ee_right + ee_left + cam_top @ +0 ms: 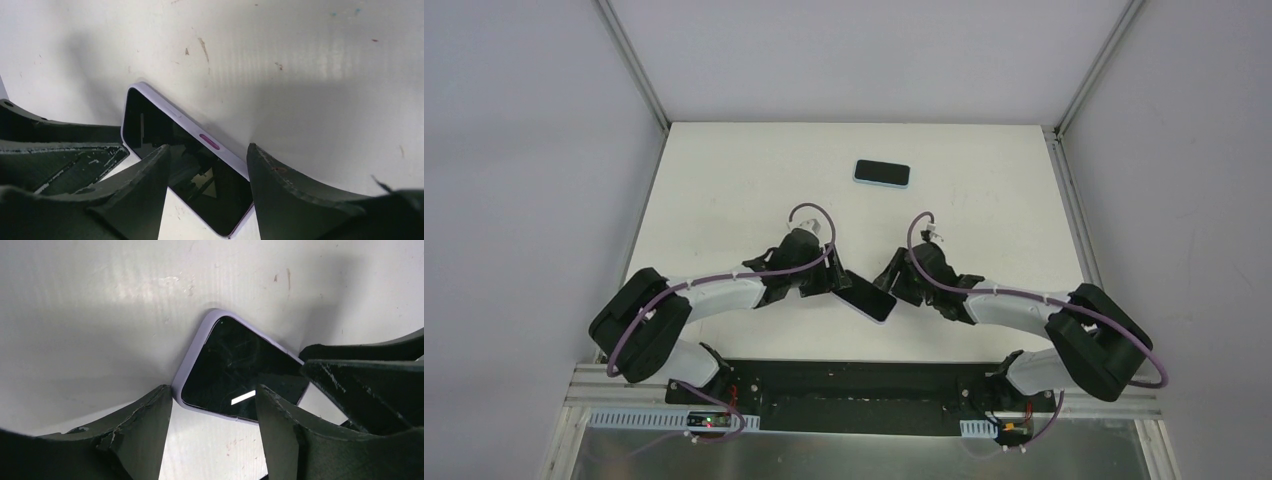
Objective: Take the phone out of the phone case
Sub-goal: Adjust the phone at the center of the board.
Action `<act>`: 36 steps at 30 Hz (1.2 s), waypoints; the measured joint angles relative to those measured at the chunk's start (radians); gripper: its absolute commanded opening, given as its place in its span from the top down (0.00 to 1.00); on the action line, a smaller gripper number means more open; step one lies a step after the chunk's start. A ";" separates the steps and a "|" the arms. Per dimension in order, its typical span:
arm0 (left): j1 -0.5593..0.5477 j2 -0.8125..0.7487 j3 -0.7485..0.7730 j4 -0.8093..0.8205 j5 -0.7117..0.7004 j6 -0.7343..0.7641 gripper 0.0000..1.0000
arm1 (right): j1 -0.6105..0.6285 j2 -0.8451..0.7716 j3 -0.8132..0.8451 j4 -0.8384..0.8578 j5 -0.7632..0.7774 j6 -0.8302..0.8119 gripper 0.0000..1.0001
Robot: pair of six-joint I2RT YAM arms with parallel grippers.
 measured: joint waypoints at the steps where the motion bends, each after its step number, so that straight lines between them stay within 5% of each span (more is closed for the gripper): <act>1: -0.003 0.019 0.018 0.002 -0.001 0.000 0.36 | 0.000 -0.016 -0.013 -0.002 0.007 0.007 0.38; 7: -0.005 0.118 0.111 0.008 -0.006 -0.004 0.26 | 0.001 -0.088 -0.050 -0.045 0.045 0.027 0.29; 12: -0.005 0.053 0.061 0.014 -0.072 -0.008 0.17 | 0.003 -0.169 -0.076 -0.121 0.092 0.030 0.22; 20: -0.071 -0.166 -0.117 0.002 -0.193 -0.025 0.19 | 0.001 -0.218 -0.099 -0.152 0.142 0.027 0.20; 36: -0.154 0.024 0.019 0.039 -0.158 -0.036 0.24 | 0.003 -0.138 -0.066 -0.093 0.148 0.026 0.25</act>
